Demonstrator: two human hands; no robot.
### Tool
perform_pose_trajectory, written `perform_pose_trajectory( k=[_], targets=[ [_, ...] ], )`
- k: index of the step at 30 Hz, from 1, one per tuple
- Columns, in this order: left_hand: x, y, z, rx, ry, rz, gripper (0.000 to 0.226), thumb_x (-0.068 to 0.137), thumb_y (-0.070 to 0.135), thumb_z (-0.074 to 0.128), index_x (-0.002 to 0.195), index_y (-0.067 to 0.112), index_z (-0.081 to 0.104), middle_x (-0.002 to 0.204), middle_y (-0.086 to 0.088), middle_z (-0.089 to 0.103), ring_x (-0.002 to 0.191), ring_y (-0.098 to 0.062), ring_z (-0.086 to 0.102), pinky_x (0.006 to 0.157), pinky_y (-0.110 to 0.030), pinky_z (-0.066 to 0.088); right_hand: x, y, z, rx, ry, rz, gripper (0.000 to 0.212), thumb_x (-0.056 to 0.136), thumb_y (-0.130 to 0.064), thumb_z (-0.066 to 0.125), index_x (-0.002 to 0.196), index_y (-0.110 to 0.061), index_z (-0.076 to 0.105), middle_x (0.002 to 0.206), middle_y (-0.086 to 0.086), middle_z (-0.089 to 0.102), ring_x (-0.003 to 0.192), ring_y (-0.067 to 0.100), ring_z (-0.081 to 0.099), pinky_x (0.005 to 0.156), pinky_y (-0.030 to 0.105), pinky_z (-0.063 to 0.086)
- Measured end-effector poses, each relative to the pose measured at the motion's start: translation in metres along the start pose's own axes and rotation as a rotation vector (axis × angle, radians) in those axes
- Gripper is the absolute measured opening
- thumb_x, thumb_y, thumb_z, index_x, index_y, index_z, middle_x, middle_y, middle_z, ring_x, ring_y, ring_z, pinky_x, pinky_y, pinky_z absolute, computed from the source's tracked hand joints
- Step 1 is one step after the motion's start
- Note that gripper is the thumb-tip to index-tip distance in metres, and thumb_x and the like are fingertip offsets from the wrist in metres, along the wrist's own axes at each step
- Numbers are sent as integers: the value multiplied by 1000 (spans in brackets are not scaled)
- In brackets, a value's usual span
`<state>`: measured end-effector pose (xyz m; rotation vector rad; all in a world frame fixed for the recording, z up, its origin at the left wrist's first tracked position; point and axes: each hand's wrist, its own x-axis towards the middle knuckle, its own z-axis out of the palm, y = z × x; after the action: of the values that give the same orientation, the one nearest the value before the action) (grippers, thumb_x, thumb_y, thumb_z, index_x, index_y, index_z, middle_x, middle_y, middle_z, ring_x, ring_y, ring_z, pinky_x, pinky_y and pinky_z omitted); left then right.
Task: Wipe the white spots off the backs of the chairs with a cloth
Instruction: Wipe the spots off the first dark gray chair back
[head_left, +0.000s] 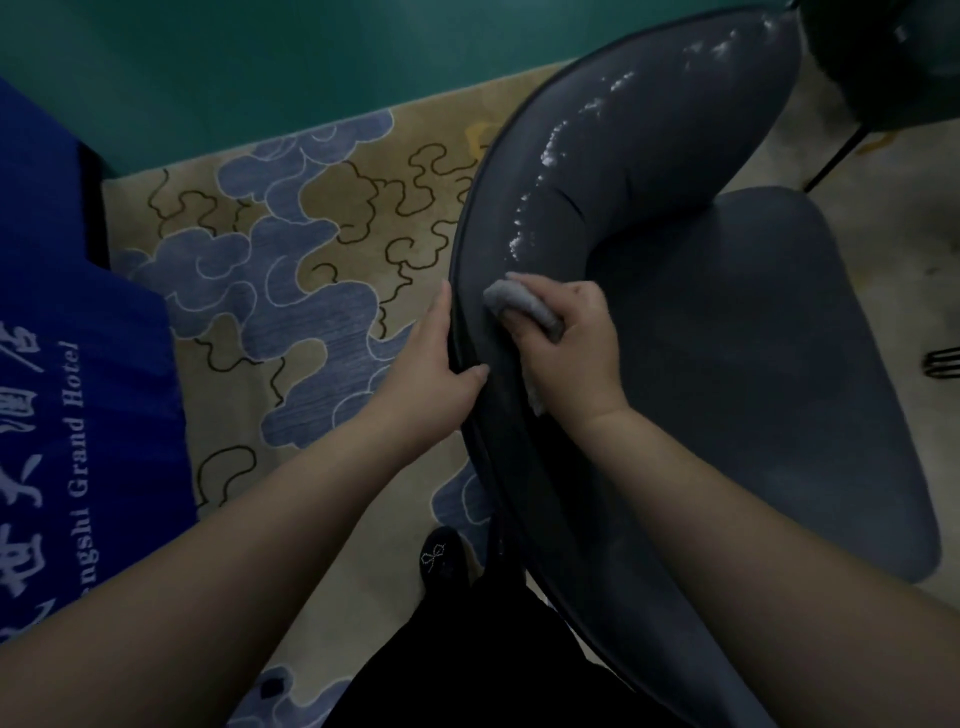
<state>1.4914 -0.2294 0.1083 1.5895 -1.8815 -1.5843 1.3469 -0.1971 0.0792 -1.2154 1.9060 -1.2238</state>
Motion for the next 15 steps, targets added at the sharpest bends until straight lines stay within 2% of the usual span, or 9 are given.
perform_pose_trajectory(
  k=[2, 3, 7, 11, 13, 15],
  targets=[
    [2, 2, 0, 29, 5, -6, 85, 90, 17, 60, 151, 39, 5, 152, 6, 31, 132, -17, 41, 107, -43, 40, 11, 1, -3, 77, 39, 164, 28, 87, -18, 68, 114, -22, 69, 111, 12, 59, 100, 12, 60, 93, 26, 50],
    [4, 3, 0, 51, 11, -7, 85, 90, 19, 60, 151, 40, 4, 151, 6, 32, 131, -17, 42, 106, -43, 41, 12, -1, -3, 99, 40, 182, 27, 87, -18, 68, 114, -22, 69, 113, 13, 60, 102, 14, 61, 94, 29, 50],
    [13, 6, -4, 92, 19, 13, 89, 87, 18, 63, 152, 35, 5, 153, 4, 31, 136, -18, 37, 108, -43, 38, -4, -6, 3, 46, -16, 7, 29, 85, -17, 70, 112, -28, 68, 103, 5, 53, 92, 5, 56, 87, 12, 46],
    [15, 7, -5, 128, 12, 10, 92, 87, 19, 65, 152, 36, 2, 154, 7, 29, 136, -15, 35, 108, -41, 39, 14, 3, -9, 75, 48, 210, 27, 88, -17, 66, 114, -22, 69, 114, 12, 60, 102, 12, 60, 94, 25, 48],
    [15, 7, -6, 132, 13, 7, 92, 87, 18, 65, 152, 37, 3, 152, 6, 31, 134, -16, 38, 107, -42, 40, 10, -2, -6, 92, 7, 157, 26, 87, -18, 67, 113, -24, 69, 111, 10, 60, 100, 10, 60, 93, 25, 49],
    [16, 6, -7, 147, 10, 10, 92, 86, 17, 65, 152, 35, 4, 152, 4, 32, 136, -16, 37, 108, -43, 39, 0, -8, 2, 65, -67, 36, 29, 86, -17, 69, 112, -30, 68, 103, 2, 54, 92, 4, 57, 89, 15, 47]
  ],
)
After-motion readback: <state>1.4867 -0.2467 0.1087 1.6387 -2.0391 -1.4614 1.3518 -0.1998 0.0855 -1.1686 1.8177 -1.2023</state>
